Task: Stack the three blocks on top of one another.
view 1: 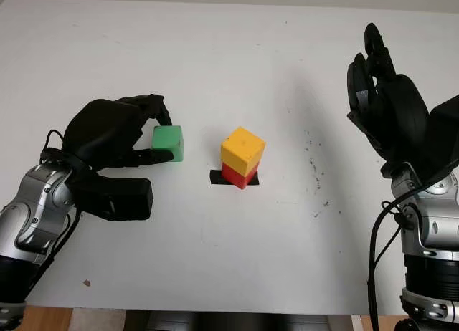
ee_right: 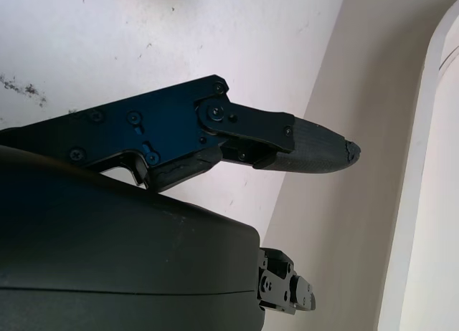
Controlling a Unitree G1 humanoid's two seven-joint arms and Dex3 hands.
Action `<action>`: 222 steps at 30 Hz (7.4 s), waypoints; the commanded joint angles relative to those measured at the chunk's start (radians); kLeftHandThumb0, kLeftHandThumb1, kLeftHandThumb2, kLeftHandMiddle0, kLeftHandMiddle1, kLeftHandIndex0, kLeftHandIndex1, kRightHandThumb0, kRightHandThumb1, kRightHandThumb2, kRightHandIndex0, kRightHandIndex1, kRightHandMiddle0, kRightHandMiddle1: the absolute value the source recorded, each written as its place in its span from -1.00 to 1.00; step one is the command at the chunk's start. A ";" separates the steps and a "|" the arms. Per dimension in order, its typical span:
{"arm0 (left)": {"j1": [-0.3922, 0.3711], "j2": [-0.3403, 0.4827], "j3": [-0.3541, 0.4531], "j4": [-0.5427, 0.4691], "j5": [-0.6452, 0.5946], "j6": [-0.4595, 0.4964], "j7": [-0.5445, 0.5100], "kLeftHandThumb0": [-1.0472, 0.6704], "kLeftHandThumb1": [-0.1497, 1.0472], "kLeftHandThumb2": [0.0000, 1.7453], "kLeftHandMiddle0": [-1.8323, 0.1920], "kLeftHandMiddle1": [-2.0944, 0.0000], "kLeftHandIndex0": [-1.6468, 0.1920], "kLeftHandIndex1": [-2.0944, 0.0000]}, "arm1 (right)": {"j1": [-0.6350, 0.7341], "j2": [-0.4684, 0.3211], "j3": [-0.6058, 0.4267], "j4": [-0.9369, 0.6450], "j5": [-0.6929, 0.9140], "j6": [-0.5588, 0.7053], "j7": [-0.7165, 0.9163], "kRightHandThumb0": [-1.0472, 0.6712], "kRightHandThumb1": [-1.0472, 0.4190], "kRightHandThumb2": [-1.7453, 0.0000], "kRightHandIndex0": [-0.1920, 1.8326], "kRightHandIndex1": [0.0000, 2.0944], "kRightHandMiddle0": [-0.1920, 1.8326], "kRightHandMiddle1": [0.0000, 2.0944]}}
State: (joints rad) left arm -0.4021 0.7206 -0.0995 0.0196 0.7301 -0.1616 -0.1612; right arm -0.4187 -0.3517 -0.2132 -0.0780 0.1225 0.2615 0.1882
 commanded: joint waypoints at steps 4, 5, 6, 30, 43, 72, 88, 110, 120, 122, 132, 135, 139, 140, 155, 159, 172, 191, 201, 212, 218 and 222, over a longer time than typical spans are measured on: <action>-0.014 0.018 0.002 0.003 -0.016 -0.010 -0.027 -0.35 1.00 -0.78 0.45 0.92 0.61 -0.40 | 0.000 -0.013 -0.010 -0.007 0.000 -0.022 0.002 -0.54 -1.00 0.27 -1.00 -0.99 -0.96 -0.96; -0.020 0.020 0.007 0.011 -0.041 -0.023 -0.037 -0.35 1.00 -0.77 0.45 0.93 0.61 -0.41 | 0.000 -0.011 -0.010 -0.003 0.001 -0.025 0.002 -0.54 -1.00 0.28 -1.00 -0.99 -0.95 -0.96; -0.030 0.023 0.015 0.027 -0.081 -0.046 -0.052 -0.35 1.00 -0.77 0.45 0.93 0.62 -0.42 | 0.001 -0.009 -0.008 -0.003 0.000 -0.024 -0.001 -0.54 -1.00 0.28 -1.00 -1.00 -0.96 -0.96; -0.644 0.056 0.040 0.470 -0.504 -0.321 -0.428 -0.40 0.96 -0.93 0.59 0.95 0.28 -0.14 | -0.001 0.004 0.023 0.040 -0.010 -0.052 0.001 -0.52 -1.00 0.27 -1.00 -1.00 -0.98 -0.96; -0.762 -0.112 -0.002 0.587 -0.660 -0.385 -0.609 -0.42 0.97 -0.94 0.62 0.95 0.25 -0.15 | 0.014 -0.005 0.049 0.023 -0.036 -0.050 0.015 -0.50 -1.00 0.23 -1.00 -0.99 -0.98 -0.96; -0.574 -0.159 -0.016 0.329 -0.676 -0.208 -0.634 -0.41 1.00 -0.89 0.67 0.94 0.35 -0.34 | 0.022 0.010 0.059 0.013 -0.048 -0.026 0.000 -0.47 -1.00 0.23 -0.99 -0.96 -0.97 -0.95; -0.539 -0.168 -0.029 0.289 -0.665 -0.153 -0.606 -0.42 1.00 -0.83 0.68 0.95 0.38 -0.39 | 0.021 0.003 0.061 0.015 -0.047 -0.029 0.003 -0.46 -1.00 0.24 -0.99 -0.96 -0.97 -0.95; -0.544 -0.164 -0.032 0.263 -0.677 -0.102 -0.656 -0.39 1.00 -0.86 0.65 0.95 0.39 -0.40 | 0.025 0.011 0.068 0.007 -0.061 -0.028 -0.012 -0.50 -1.00 0.26 -0.98 -0.95 -0.98 -0.95; -0.538 -0.168 -0.034 0.247 -0.681 -0.099 -0.661 -0.39 1.00 -0.86 0.64 0.94 0.37 -0.41 | 0.029 0.010 0.063 0.006 -0.050 -0.037 -0.005 -0.48 -1.00 0.25 -0.99 -0.95 -0.98 -0.95; -0.538 -0.170 -0.034 0.247 -0.685 -0.101 -0.663 -0.40 1.00 -0.85 0.64 0.94 0.37 -0.41 | 0.029 0.011 0.061 0.007 -0.046 -0.037 -0.005 -0.48 -1.00 0.25 -0.99 -0.95 -0.98 -0.95; -0.539 -0.184 -0.039 0.263 -0.686 -0.108 -0.663 -0.43 1.00 -0.85 0.63 0.95 0.37 -0.46 | 0.033 0.010 0.067 -0.002 -0.054 -0.026 -0.015 -0.48 -1.00 0.25 -0.98 -0.95 -0.97 -0.95; -0.539 -0.183 -0.044 0.268 -0.675 -0.115 -0.663 -0.44 1.00 -0.83 0.63 0.95 0.39 -0.50 | 0.034 0.010 0.068 0.003 -0.054 -0.033 -0.011 -0.48 -1.00 0.25 -0.99 -0.95 -0.98 -0.95; -0.538 -0.185 -0.048 0.272 -0.671 -0.117 -0.665 -0.44 1.00 -0.83 0.64 0.95 0.40 -0.50 | 0.033 0.010 0.068 0.004 -0.054 -0.035 -0.008 -0.50 -1.00 0.25 -0.99 -0.95 -0.98 -0.95; -0.538 -0.185 -0.048 0.273 -0.670 -0.120 -0.664 -0.44 1.00 -0.83 0.64 0.95 0.40 -0.49 | 0.033 0.012 0.068 0.004 -0.055 -0.032 -0.010 -0.50 -1.00 0.26 -0.99 -0.95 -0.98 -0.95; -0.531 -0.180 -0.054 0.279 -0.672 -0.115 -0.682 -0.41 1.00 -0.85 0.65 0.95 0.41 -0.47 | 0.033 0.012 0.069 0.011 -0.056 -0.038 -0.005 -0.51 -1.00 0.26 -0.99 -0.95 -0.97 -0.95; -0.527 -0.182 -0.052 0.270 -0.679 -0.099 -0.688 -0.41 1.00 -0.85 0.66 0.95 0.41 -0.47 | 0.035 0.012 0.072 0.006 -0.061 -0.037 -0.007 -0.50 -1.00 0.25 -0.98 -0.95 -0.97 -0.95; -0.522 -0.189 -0.053 0.268 -0.684 -0.099 -0.689 -0.41 1.00 -0.84 0.66 0.95 0.43 -0.51 | 0.040 0.014 0.070 0.003 -0.058 -0.034 -0.005 -0.50 -1.00 0.25 -0.99 -0.95 -0.98 -0.95; -0.519 -0.203 -0.050 0.263 -0.686 -0.089 -0.683 -0.42 1.00 -0.84 0.66 0.95 0.42 -0.54 | 0.042 0.023 0.067 0.002 -0.045 -0.030 -0.009 -0.48 -1.00 0.26 -0.99 -0.96 -0.98 -0.95; -0.519 -0.207 -0.052 0.266 -0.688 -0.085 -0.683 -0.42 1.00 -0.83 0.66 0.95 0.41 -0.55 | 0.045 0.023 0.067 0.002 -0.042 -0.035 -0.003 -0.48 -1.00 0.25 -1.00 -0.96 -0.99 -0.95; -0.518 -0.204 -0.051 0.248 -0.702 -0.015 -0.709 -0.47 1.00 -0.90 0.69 0.96 0.46 -0.38 | 0.045 0.025 0.070 -0.004 -0.050 -0.024 -0.010 -0.47 -1.00 0.25 -1.00 -0.95 -0.98 -0.95; -0.519 -0.191 -0.056 0.210 -0.708 0.018 -0.748 -0.55 1.00 -0.92 0.78 0.96 0.51 0.13 | 0.047 0.025 0.069 -0.009 -0.046 -0.022 -0.006 -0.45 -1.00 0.25 -1.00 -0.96 -0.99 -0.95; -0.517 -0.185 -0.054 0.194 -0.704 0.039 -0.750 -0.55 0.99 -0.93 0.79 0.95 0.51 0.15 | 0.048 0.025 0.071 -0.009 -0.050 -0.023 -0.009 -0.45 -1.00 0.25 -1.00 -0.96 -0.99 -0.95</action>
State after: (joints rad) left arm -0.9246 0.5264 -0.1523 0.2315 0.0281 -0.1271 -0.9057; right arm -0.3847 -0.3267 -0.1421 -0.0673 0.0744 0.2364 0.1808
